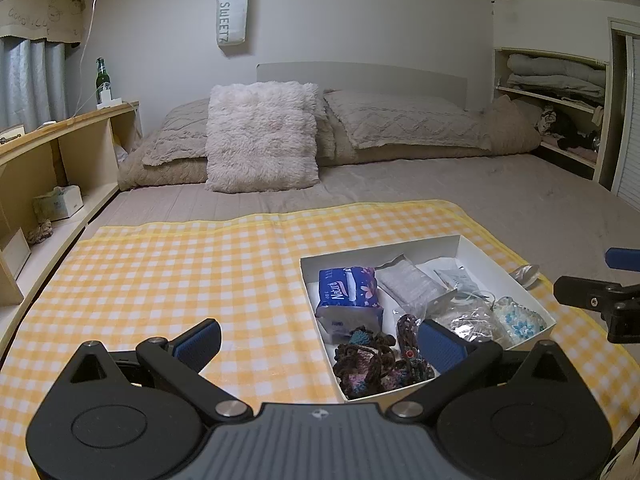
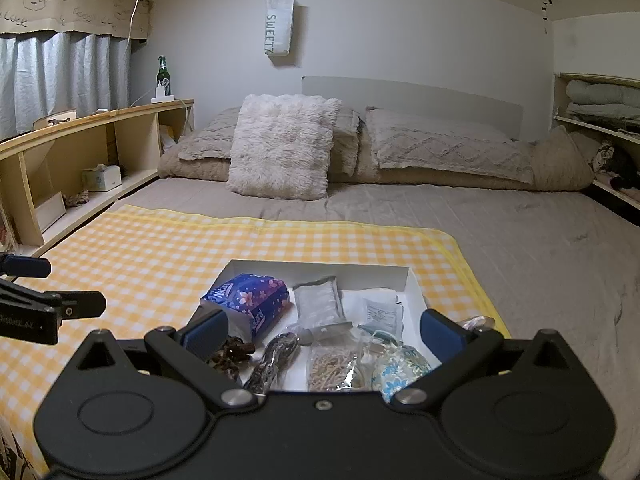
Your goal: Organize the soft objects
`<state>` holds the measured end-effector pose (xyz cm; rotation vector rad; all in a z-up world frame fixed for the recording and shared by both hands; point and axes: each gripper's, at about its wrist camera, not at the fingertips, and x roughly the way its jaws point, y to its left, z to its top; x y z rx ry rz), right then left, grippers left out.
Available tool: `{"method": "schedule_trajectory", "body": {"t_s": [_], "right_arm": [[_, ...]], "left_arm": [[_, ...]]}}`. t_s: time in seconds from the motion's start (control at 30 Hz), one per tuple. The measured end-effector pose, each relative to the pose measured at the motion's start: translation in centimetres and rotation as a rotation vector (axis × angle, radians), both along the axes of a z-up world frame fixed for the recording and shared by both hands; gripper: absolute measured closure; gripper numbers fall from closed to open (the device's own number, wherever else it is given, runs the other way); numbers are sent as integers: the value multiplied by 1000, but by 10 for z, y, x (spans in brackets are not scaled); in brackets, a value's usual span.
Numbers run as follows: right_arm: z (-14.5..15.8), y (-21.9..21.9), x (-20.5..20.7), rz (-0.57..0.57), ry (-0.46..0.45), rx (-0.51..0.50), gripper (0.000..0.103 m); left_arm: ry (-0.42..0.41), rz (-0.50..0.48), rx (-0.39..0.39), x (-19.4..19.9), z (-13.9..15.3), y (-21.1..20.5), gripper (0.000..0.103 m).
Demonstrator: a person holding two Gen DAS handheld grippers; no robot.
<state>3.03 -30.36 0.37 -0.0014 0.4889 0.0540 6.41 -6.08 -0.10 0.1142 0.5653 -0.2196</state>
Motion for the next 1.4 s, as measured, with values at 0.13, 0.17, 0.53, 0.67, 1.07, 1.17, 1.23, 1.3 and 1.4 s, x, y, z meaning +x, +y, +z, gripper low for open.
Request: {"method": "schedule_trajectory", "body": {"t_s": [0.13,0.17,0.53,0.67,1.07,1.17,1.23,1.3,1.4], "right_arm": [[0,0,0,0,0,1,0],[0,0,0,0,0,2,0],[0,-1,0,0,0,4,0],[0,-1,0,0,0,4,0],[0,-1,-1,-8,1,7,0],[-1,0,0,-9,2,7,0],[-1,-1,0,-10,2,8,0],[-1,-1,0,-10,3,8,0],[-1,-1,0,-10,3,8,0]], "left_arm": [[-2,-4,2,-1,0,0,0],[-2,-5,2,0,0,0,0],[-1,-7,2,-1,0,0,0],[-1,-6,2,-1,0,0,0],[-2,-6,1,-1,0,0,0],[-2,-6,1,-1,0,0,0],[-2,-5,2,-1,0,0,0],[-2,-5,1,-1,0,0,0],[-2,-5,1,-1,0,0,0]]}}
